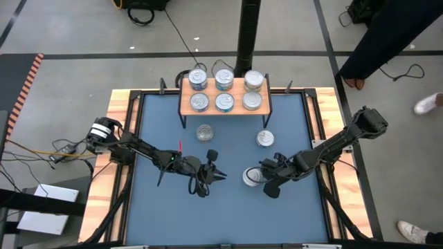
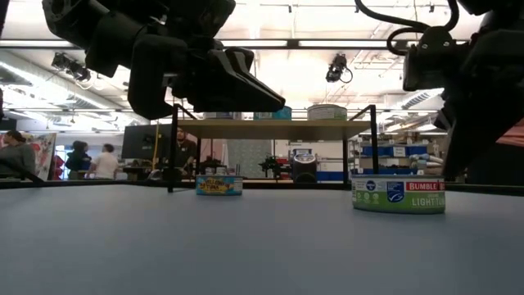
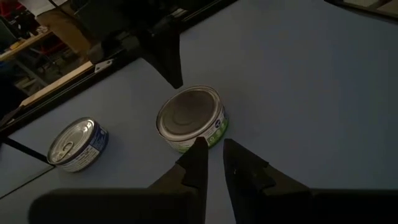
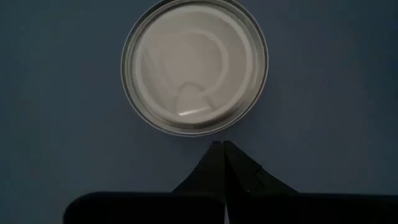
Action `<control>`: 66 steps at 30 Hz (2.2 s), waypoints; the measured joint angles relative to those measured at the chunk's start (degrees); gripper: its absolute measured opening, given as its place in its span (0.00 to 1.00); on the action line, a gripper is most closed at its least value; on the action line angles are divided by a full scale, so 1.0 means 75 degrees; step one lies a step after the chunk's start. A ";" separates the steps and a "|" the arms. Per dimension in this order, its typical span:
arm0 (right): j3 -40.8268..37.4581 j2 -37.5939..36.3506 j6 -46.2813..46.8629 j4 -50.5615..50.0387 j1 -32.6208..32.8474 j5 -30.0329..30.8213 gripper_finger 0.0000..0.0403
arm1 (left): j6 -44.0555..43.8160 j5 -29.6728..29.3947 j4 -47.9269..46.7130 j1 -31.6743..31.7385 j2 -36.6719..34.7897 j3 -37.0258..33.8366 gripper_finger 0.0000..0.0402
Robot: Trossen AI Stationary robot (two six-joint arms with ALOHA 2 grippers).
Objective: Stack canned seafood by type on shelf
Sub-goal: Stack the green tuna can on top of the green tuna can on the shelf
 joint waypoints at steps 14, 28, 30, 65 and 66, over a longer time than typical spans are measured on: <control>-0.0423 0.0062 -0.0076 0.0867 -0.0087 -0.0011 0.00 | -0.0050 0.0006 0.0000 0.0000 0.0000 0.0000 0.14; 0.0016 0.1495 -0.0886 0.2033 -0.0352 -0.0216 0.00 | 0.0315 0.0017 -0.0142 -0.0034 0.0000 0.0000 0.14; 0.0088 0.1512 -0.1005 0.2058 -0.0393 -0.0234 0.00 | 0.0472 0.0023 -0.0158 -0.0066 0.0000 0.0000 0.16; 0.0132 0.1504 -0.1666 0.3040 -0.0606 -0.0399 0.00 | 0.3040 -0.1376 -0.3405 -0.0152 0.1789 0.2382 0.08; 0.0131 0.1504 -0.1666 0.3042 -0.0604 -0.0443 0.01 | 0.3041 -0.1378 -0.3478 -0.0152 0.1789 0.2420 0.04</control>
